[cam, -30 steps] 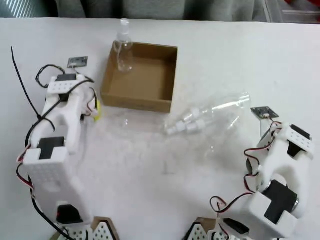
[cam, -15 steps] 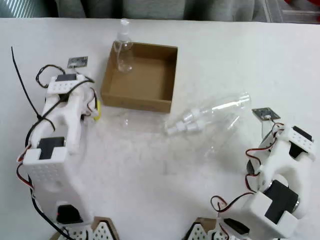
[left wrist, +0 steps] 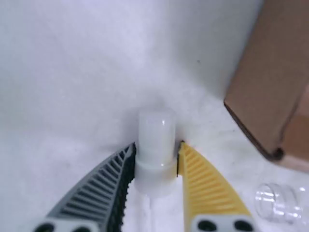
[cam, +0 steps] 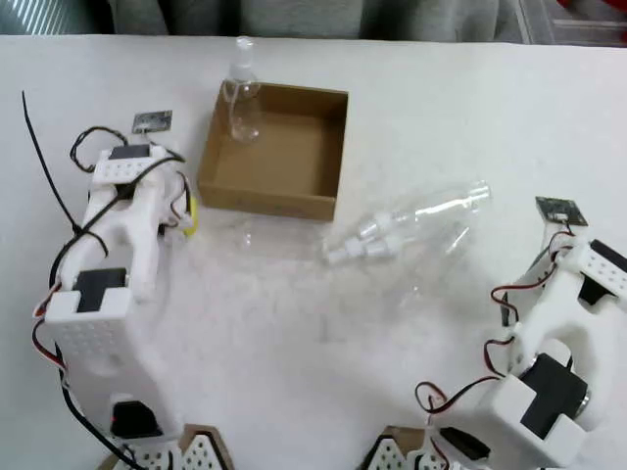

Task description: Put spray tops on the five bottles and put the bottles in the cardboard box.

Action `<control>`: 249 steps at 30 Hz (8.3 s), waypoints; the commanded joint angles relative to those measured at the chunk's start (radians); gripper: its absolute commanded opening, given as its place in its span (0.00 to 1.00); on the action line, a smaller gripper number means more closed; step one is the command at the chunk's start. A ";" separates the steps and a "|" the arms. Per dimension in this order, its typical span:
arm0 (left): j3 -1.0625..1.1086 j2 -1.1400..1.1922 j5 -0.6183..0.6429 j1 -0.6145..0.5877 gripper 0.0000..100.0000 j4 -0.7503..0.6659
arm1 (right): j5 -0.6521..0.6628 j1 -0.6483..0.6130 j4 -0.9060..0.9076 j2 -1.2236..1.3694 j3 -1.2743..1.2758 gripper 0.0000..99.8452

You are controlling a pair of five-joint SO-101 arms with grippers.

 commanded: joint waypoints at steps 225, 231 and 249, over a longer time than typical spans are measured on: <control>-0.103 -0.782 -0.051 0.004 0.11 -0.043 | -0.710 -1.348 -1.047 -1.600 1.151 0.04; -0.097 -0.920 -0.046 0.067 0.11 -0.153 | -0.710 -1.359 -1.047 -1.600 1.151 0.04; -0.101 -1.081 0.256 0.242 0.11 -0.488 | -0.709 -1.466 -1.264 -1.437 1.151 0.04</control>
